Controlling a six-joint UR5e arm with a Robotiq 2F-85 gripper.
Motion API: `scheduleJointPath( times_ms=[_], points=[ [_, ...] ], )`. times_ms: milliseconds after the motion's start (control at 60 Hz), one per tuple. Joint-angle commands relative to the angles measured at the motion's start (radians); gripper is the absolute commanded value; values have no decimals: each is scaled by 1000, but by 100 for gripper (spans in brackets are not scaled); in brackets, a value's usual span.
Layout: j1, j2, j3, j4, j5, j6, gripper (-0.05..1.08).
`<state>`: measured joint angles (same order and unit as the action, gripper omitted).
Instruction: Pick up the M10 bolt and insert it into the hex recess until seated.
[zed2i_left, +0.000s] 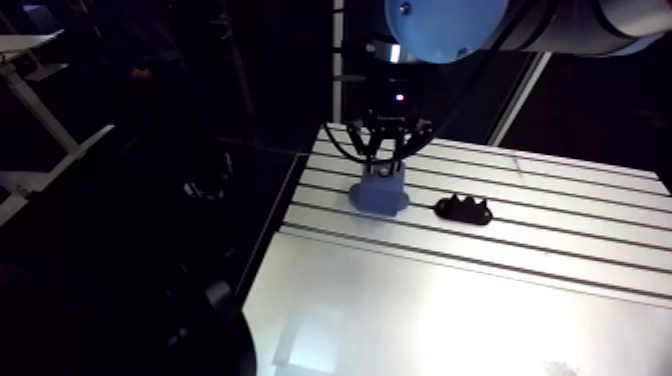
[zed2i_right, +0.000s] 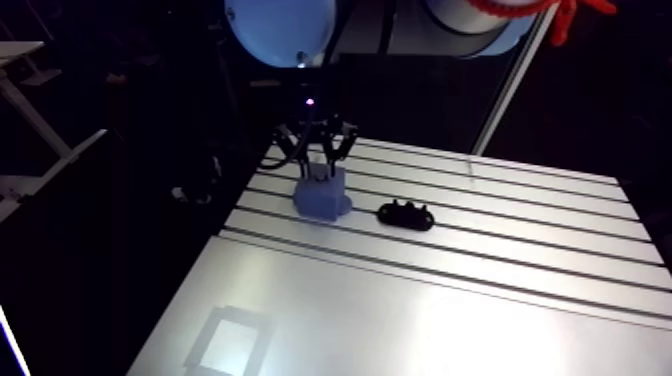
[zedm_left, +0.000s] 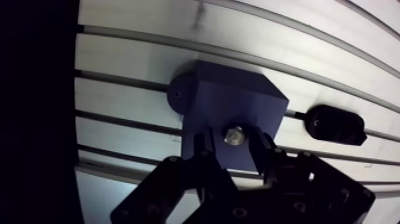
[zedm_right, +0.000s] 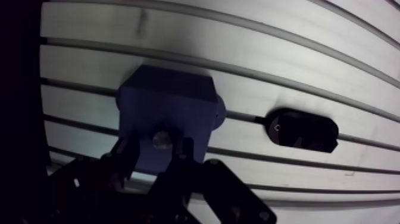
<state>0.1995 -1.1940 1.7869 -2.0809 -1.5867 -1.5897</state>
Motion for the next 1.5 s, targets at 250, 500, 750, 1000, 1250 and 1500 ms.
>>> scheduleJointPath(
  times_ms=[250, 500, 750, 1000, 1250, 1500],
  points=[
    [-6, 0, 1, 0, 0, 0, 57],
    [-8, 0, -1, 0, 0, -2, 58],
    [-7, 0, 1, 0, 1, -5, 59],
    [-8, 0, -1, 0, 1, -5, 61],
    [-6, 0, -1, 0, 1, -5, 62],
    [-6, 0, 1, 1, 1, -5, 63]
  ],
)
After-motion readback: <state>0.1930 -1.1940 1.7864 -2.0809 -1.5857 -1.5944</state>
